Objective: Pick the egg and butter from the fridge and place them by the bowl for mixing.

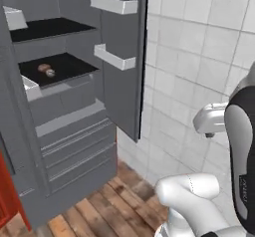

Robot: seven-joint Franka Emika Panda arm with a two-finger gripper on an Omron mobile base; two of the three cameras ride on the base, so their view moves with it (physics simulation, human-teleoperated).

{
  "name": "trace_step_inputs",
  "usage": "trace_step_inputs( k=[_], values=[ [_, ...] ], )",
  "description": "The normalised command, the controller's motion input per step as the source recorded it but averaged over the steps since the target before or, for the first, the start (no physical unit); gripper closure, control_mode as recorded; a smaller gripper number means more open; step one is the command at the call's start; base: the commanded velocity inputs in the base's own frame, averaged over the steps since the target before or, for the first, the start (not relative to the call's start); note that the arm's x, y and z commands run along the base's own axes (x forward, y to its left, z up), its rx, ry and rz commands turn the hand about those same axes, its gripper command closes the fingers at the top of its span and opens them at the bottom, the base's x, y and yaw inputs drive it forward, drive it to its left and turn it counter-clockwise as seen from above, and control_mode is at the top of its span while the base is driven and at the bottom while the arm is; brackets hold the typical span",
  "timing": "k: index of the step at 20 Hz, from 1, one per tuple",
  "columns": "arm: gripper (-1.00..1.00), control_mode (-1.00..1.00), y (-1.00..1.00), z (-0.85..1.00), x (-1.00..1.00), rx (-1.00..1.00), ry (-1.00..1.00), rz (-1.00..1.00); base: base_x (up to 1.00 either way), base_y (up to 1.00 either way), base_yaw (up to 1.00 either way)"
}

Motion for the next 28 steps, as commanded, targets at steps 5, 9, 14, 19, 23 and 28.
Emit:
trace_step_inputs(
  k=[5, 9, 14, 19, 23, 28],
  values=[
    [-1.00, 1.00, 0.00, 0.00, 0.00, 0.00, 0.00, 0.00, 0.45, -0.09, 0.92],
    [-1.00, 1.00, 0.00, 0.00, 0.00, 0.00, 0.00, 0.00, 0.53, -0.64, 0.54],
    [-1.00, 1.00, 0.00, 0.00, 0.00, 0.00, 0.00, 0.00, 0.61, -0.68, 0.29],
    [-1.00, 1.00, 0.00, 0.00, 0.00, 0.00, 0.00, 0.00, 0.59, 0.13, 0.15],
    [-1.00, 1.00, 0.00, 0.00, 0.00, 0.00, 0.00, 0.00, 0.15, 0.74, 0.01],
    [-1.00, 1.00, 0.00, 0.00, 0.00, 0.00, 0.00, 0.00, 0.53, 0.39, 0.01]
  ],
)
